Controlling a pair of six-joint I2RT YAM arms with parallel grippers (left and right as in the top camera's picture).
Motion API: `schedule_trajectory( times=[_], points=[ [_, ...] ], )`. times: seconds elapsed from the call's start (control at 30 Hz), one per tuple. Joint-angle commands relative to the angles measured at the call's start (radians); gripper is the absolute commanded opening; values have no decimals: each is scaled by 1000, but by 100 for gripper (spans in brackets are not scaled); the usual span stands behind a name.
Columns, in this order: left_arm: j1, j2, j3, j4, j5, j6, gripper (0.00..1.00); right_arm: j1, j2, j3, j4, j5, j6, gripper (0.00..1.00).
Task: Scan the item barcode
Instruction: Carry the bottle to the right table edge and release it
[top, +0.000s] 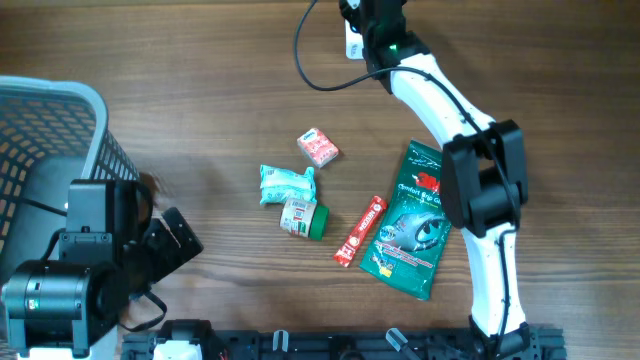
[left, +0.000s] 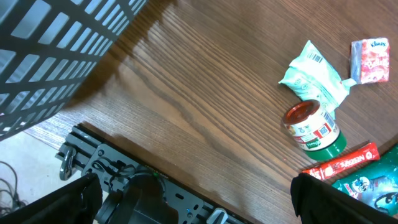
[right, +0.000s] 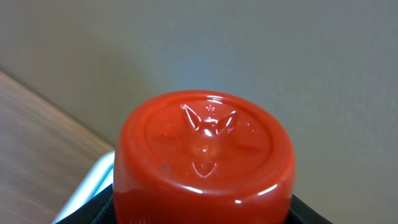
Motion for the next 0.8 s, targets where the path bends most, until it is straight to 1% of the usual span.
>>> schedule_trajectory(
  times=[0.0, 0.1, 0.13, 0.23, 0.27, 0.37, 0.4, 0.5, 0.57, 0.63, 0.7, 0.73, 0.77],
  points=[
    [-4, -1, -1, 0, 5, -10, 100, 4, 39, 31, 65, 57, -81, 39],
    [-4, -1, -1, 0, 5, -10, 100, 5, 24, 31, 40, 88, -44, 39],
    [-4, -1, -1, 0, 5, -10, 100, -3, -4, 31, 13, 114, -39, 37],
    [-4, -1, -1, 0, 5, -10, 100, -55, -77, 31, -83, 166, -39, 38],
    [-4, -1, -1, 0, 5, -10, 100, -95, -100, 31, -137, 197, -37, 38],
    [-4, -1, -1, 0, 5, -10, 100, -257, -111, 27, -328, 310, -25, 37],
    [-4, -1, -1, 0, 5, -10, 100, -331, -111, 27, -418, 309, 29, 37],
    [-4, -1, -1, 0, 5, -10, 100, -507, -103, 17, -558, 293, 175, 36],
    [-4, -1, -1, 0, 5, -10, 100, -645, -100, -31, -604, 306, 196, 35],
    [-4, -1, -1, 0, 5, -10, 100, -832, -89, -112, -626, 306, 226, 38],
    [-4, -1, -1, 0, 5, -10, 100, -930, -87, -175, -611, 293, 265, 38],
    [-4, -1, -1, 0, 5, -10, 100, -973, -87, -210, -589, 285, 296, 38],
    [-4, -1, -1, 0, 5, -10, 100, -1015, -87, -235, -583, 225, 413, 38]
  ],
)
